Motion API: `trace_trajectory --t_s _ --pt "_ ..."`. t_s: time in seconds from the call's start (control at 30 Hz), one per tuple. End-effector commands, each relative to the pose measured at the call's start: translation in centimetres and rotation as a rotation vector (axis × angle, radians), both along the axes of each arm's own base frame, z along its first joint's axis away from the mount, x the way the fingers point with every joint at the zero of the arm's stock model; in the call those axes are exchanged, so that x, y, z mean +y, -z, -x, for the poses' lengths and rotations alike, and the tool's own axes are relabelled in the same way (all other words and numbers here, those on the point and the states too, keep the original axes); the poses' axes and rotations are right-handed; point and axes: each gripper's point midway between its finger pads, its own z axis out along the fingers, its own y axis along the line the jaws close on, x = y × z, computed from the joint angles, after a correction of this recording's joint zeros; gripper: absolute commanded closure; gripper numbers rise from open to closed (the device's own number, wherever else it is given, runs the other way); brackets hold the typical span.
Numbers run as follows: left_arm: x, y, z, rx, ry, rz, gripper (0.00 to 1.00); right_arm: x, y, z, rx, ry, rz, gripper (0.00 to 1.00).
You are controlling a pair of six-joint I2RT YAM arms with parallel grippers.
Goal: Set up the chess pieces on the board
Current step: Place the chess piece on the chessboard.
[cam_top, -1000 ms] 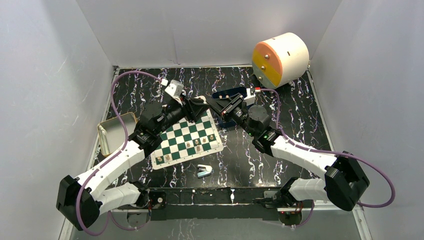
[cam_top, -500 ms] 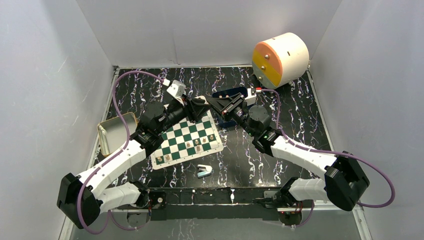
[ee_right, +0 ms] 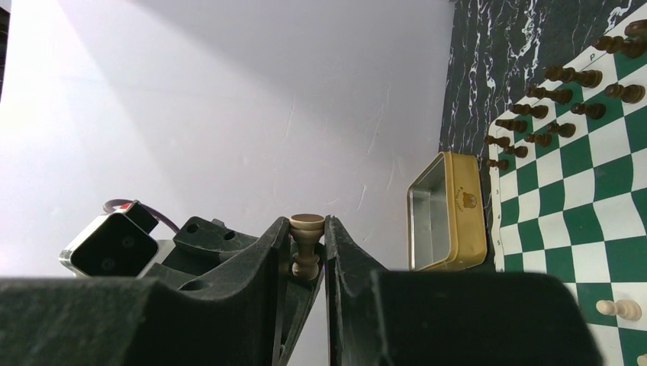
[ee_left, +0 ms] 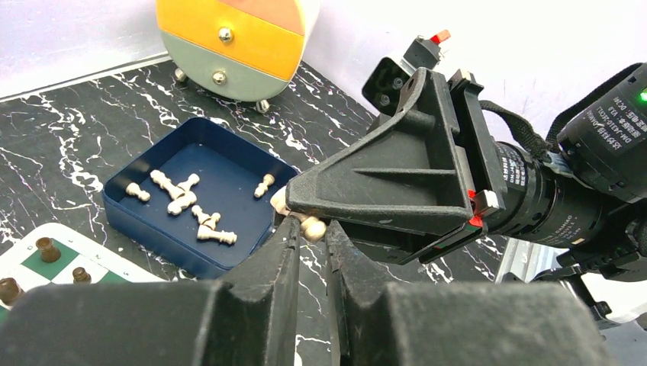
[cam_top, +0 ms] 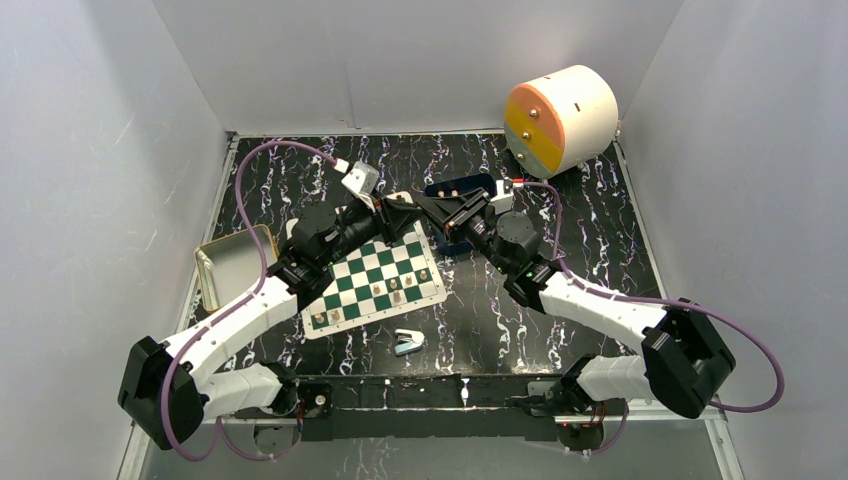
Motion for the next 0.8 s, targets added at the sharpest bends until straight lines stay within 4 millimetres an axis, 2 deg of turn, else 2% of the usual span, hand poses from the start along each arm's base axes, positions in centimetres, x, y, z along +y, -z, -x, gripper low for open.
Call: trace_trajectory --t_s 0.0,0.2,0.37,0.5,0.63,0.7,0.77 --pt "0.7 -3.1 -0.4 -0.09 -0.052 0.051 1.0 1.2 -0.2 2.7 -0.027 -0.122 -0.025 0.69" --pt "1.4 -2.4 -0.3 -0.041 -0.083 0.025 1.0 0.7 1.2 3.2 -0.042 -0.12 0.014 0.64" --pt "1.4 -0.9 0.4 0.05 -0.057 -0.051 1.0 -0.1 2.1 3.9 -0.077 -0.117 0.073 0.5" --pt "2.5 0.9 1.0 0.156 -0.091 -0.122 1.0 -1.7 3.5 4.5 -0.085 -0.084 0.144 0.38" --pt "4.8 3.3 2.1 0.292 -0.156 -0.252 1.0 -4.3 4.7 5.1 -0.125 -0.019 0.26 0.29" --pt "6.2 4.5 2.9 0.358 -0.191 -0.324 1.0 -5.5 5.0 5.4 -0.161 0.005 0.324 0.21" --pt "7.7 5.7 3.8 0.424 -0.223 -0.4 1.0 -6.5 5.0 5.7 -0.205 0.02 0.387 0.03"
